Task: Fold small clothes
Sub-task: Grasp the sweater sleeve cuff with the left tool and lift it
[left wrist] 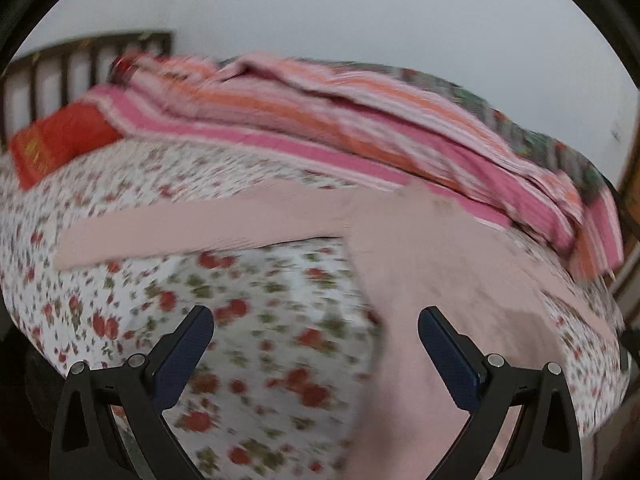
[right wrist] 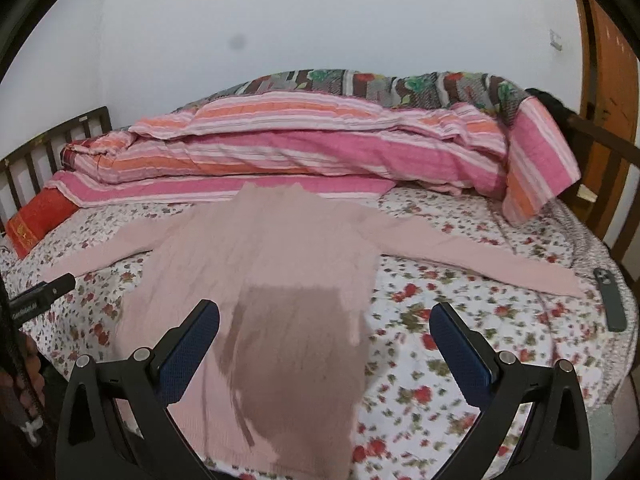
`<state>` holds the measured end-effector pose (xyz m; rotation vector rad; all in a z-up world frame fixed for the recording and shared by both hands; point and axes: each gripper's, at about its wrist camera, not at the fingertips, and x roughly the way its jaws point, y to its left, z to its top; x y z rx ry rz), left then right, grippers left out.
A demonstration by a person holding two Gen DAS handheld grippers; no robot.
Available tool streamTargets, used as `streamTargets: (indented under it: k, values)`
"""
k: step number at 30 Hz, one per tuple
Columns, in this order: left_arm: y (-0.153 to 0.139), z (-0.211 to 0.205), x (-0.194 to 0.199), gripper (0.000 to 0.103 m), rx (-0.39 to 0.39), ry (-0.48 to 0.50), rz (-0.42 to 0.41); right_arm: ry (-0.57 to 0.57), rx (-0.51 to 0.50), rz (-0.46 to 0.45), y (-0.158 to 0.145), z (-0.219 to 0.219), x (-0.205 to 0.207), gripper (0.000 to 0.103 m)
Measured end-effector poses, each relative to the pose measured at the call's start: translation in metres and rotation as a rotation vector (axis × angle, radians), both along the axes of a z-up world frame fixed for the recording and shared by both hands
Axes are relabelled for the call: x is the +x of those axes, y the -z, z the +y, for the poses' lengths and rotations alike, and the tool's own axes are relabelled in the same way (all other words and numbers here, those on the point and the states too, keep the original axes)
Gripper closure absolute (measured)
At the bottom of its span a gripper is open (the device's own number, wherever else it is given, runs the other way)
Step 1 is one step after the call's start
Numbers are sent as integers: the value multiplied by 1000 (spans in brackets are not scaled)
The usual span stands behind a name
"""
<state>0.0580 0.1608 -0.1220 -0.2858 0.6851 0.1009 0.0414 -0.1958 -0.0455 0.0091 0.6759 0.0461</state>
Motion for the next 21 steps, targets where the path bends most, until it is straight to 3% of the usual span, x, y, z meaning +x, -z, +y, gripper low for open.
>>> streamTargets:
  k: [5,11,14,18,21]
  values:
    - [36,66,21,11,-97,-126,40,-29,23,37,20,9,24,0]
    - [68,154,24,15,-279,-323,3,-33,-14,82,41,18,42,0]
    - [79,184,30,21,-350,-366,-6,-15,3,105,48,18,44,0]
    - [83,206,39,26,-338,-431,-23,10,41,124,56,13,48,0]
    - [83,216,45,41,-300,-479,-21,27,47,142,60,7,52,0]
